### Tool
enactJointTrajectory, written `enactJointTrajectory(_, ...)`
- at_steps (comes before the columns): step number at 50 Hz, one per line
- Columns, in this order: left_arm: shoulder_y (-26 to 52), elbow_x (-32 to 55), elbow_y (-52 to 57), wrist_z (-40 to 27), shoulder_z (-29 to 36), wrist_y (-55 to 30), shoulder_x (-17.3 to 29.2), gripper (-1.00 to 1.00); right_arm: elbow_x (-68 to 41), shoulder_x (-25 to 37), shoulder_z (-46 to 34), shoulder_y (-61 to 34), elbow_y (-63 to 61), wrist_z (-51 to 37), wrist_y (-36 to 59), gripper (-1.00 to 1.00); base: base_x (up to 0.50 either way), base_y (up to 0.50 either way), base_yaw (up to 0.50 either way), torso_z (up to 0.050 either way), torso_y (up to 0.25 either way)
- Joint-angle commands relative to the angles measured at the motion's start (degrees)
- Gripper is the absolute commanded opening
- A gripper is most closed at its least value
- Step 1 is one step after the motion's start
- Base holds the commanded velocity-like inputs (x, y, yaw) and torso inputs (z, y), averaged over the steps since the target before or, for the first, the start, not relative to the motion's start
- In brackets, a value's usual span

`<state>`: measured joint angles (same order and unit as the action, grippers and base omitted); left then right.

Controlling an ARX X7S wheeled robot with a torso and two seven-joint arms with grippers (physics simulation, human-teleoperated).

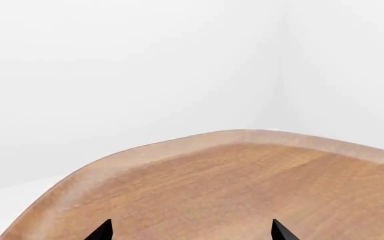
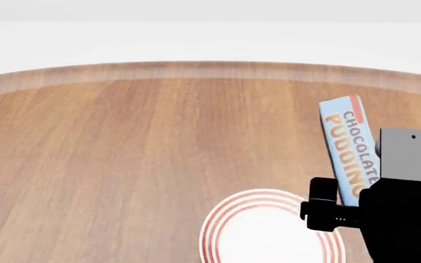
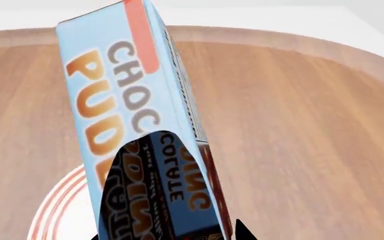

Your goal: Put the chocolate pudding to the right of the plate.

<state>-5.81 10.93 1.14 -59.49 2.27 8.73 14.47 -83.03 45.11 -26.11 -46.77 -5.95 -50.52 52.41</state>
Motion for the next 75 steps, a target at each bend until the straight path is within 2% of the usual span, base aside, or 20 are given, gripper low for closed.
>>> enactJointTrajectory(1, -0.03, -0.14, 0.12, -0.22, 0.18, -0.09, 0.09, 1.00, 2.78, 2.69, 0.12, -1.24, 4.43, 4.71, 0.66, -1.00, 0.00, 0.00, 0.00, 0.000, 0.000)
enactJointTrajectory(11, 0.00, -0.21, 0.12, -0.34, 0.34, -0.17, 0.18, 1.00, 7.13, 3.02, -2.81, -6.37, 12.14, 11.42, 2.62, -1.00, 0.00, 0.00, 0.00, 0.000, 0.000)
enactJointTrajectory(13, -0.02, -0.24, 0.10, -0.34, 0.38, -0.09, 0.20, 1.00, 10.12, 2.36, -5.39, -7.78, 14.89, 13.97, 3.36, -1.00, 0.00, 0.00, 0.00, 0.000, 0.000)
enactJointTrajectory(24, 0.03, -0.40, 0.27, -0.59, 0.52, -0.36, 0.33, 1.00, 14.44, 0.81, -6.53, -8.15, 24.80, 21.05, -1.31, -1.00, 0.00, 0.00, 0.00, 0.000, 0.000)
enactJointTrajectory(49, 0.10, -0.69, 0.24, -0.89, 0.90, -0.29, 0.52, 1.00, 13.24, 0.20, -1.74, -4.08, 36.53, 27.50, -10.11, -1.00, 0.00, 0.00, 0.00, 0.000, 0.000)
enactJointTrajectory(62, 0.15, -0.81, 0.51, -1.08, 1.17, -0.85, 0.65, 1.00, 19.77, -5.30, -7.12, -5.55, 50.29, 37.62, -13.70, -1.00, 0.00, 0.00, 0.00, 0.000, 0.000)
enactJointTrajectory(75, 0.12, -0.72, 0.78, -1.18, 1.27, -1.12, 0.83, 1.00, 24.48, -9.33, -10.37, -8.77, 60.79, 43.26, -17.02, -1.00, 0.00, 0.00, 0.00, 0.000, 0.000)
